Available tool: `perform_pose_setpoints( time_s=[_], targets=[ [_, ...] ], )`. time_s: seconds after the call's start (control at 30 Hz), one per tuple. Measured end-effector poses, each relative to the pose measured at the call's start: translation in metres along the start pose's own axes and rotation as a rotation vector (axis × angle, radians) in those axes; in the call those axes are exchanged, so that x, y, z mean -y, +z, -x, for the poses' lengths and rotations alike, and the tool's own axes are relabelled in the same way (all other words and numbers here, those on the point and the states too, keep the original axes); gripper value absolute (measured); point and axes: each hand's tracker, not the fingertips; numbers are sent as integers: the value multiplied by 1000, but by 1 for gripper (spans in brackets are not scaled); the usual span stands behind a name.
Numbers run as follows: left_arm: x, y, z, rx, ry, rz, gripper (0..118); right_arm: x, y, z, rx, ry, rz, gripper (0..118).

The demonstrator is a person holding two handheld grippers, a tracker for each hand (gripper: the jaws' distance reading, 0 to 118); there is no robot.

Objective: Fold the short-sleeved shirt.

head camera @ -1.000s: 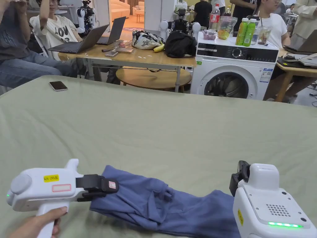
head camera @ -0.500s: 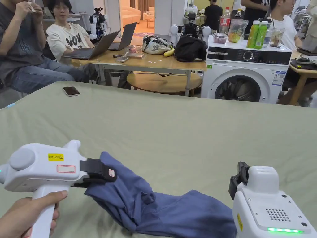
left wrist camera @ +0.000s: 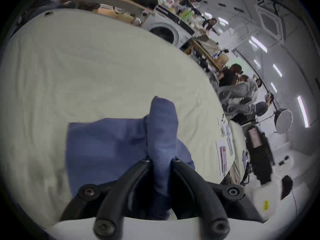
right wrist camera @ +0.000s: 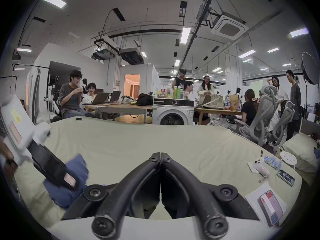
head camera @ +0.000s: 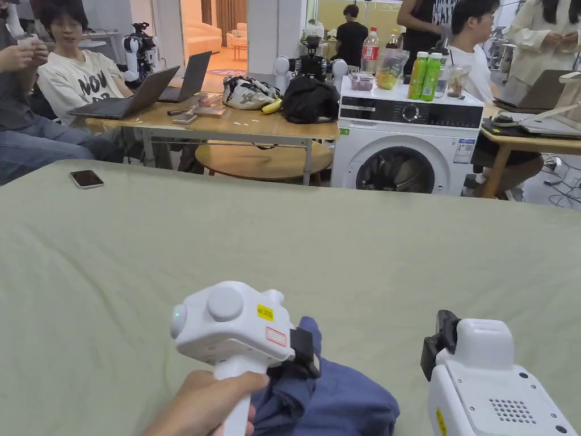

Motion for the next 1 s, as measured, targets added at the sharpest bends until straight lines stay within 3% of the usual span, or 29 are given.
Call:
perform_pose_setpoints(
  time_s=[0.17, 0.2, 0.23, 0.27, 0.3, 0.53, 0.63, 0.73, 1.0],
  targets=[
    [7, -53, -9, -31, 2, 61, 7, 5, 2, -7, 25, -14, 6, 0],
    [8, -58, -3, 4, 22, 78, 15, 6, 1, -8, 26, -16, 14, 0],
    [10, -60, 1, 62, 56, 85, 34, 7, 1, -9, 26, -17, 19, 0],
    [15, -56, 1, 104, 84, 84, 45, 8, 2, -10, 24, -16, 23, 0],
    [17, -50, 2, 113, 81, 81, 49, 9, 2, -10, 26, -14, 25, 0],
    [18, 14, 20, 229, 34, -11, 50, 13, 3, -17, 29, -19, 28, 0],
    [14, 26, 28, 215, 10, -94, 44, 15, 3, -18, 32, -28, 33, 0],
    [11, 8, 24, 154, 18, -76, 10, 17, 2, -19, 31, -39, 46, 0],
    [32, -85, -1, 220, -4, 140, 2, 21, 3, -21, 34, -32, 54, 0]
  ],
)
